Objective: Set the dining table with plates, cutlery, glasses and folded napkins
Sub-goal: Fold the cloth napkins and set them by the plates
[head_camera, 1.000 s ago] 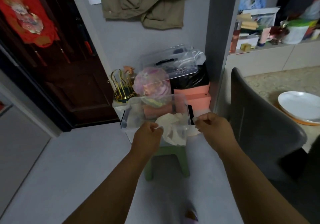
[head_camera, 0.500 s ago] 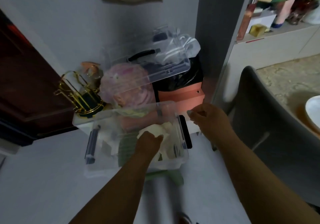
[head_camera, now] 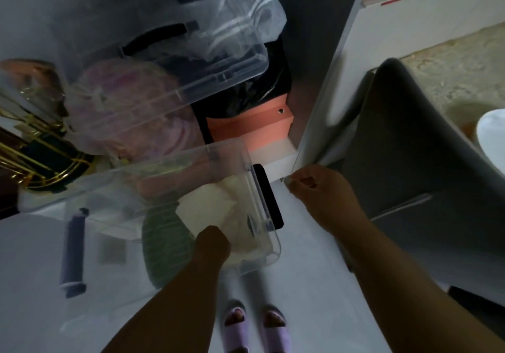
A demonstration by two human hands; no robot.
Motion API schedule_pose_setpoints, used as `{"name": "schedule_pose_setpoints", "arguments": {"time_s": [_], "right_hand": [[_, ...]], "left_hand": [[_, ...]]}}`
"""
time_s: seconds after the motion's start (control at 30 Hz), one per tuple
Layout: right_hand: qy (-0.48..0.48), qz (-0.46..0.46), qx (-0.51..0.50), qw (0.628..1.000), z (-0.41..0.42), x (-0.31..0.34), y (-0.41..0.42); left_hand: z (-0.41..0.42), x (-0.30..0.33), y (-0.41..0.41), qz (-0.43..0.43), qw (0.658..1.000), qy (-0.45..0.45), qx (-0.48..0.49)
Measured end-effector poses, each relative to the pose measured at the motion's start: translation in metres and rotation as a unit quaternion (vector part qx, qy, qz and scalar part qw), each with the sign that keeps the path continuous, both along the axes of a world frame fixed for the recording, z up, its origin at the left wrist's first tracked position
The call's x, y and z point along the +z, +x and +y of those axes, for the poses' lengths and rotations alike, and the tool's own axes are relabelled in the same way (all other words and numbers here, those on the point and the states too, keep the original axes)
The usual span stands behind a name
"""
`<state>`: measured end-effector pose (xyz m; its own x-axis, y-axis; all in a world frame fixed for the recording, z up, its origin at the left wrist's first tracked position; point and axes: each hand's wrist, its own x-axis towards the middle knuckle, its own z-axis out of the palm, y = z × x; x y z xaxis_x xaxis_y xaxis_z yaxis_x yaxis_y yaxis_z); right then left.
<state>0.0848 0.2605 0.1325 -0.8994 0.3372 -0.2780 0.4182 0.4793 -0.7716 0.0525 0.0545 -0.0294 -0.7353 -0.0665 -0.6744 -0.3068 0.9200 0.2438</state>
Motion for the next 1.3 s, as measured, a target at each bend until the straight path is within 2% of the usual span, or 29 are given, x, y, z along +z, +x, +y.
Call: {"name": "schedule_pose_setpoints", "arguments": {"time_s": [0.07,0.27,0.33,0.47,0.63,0.77,0.93,1.03,1.17,1.23,1.3], "right_hand": [[-0.005,-0.001,0.000,1.000,-0.001,-0.002,-0.001],[-0.017,0.002,0.015,1.000,-0.015,0.011,-0.017],[-0.020,0.004,0.027,0.999,-0.024,0.021,-0.021],[-0.032,0.027,0.033,0.999,-0.044,0.042,-0.024],[-0.049,0.051,0.018,0.997,-0.060,0.062,-0.021],[-0.070,0.085,-0.004,0.994,-0.066,0.084,-0.011],[-0.189,0.147,-0.084,0.967,-0.067,0.121,0.009],[-0.220,0.184,-0.093,0.953,-0.059,0.140,0.036],[-0.275,0.226,-0.106,0.928,-0.037,0.152,0.074],[-0.301,0.248,-0.110,0.914,-0.026,0.157,0.091],[-0.318,0.263,-0.120,0.903,-0.017,0.163,0.107]], "left_hand": [[-0.015,0.006,-0.008,0.030,0.999,0.001,0.031],[-0.079,0.077,-0.048,0.139,0.972,0.118,0.147],[-0.095,0.108,-0.061,0.184,0.948,0.183,0.186],[-0.095,0.182,-0.072,0.257,0.874,0.318,0.262],[-0.075,0.257,-0.073,0.313,0.829,0.400,0.235],[-0.059,0.302,-0.063,0.272,0.782,0.501,0.253],[-0.033,0.334,-0.051,0.208,0.745,0.591,0.230],[-0.012,0.342,-0.045,0.150,0.714,0.655,0.198],[0.030,0.354,-0.031,0.085,0.701,0.691,0.153],[0.055,0.357,-0.019,0.085,0.696,0.693,0.167],[0.079,0.357,-0.005,0.095,0.706,0.682,0.168]]}}
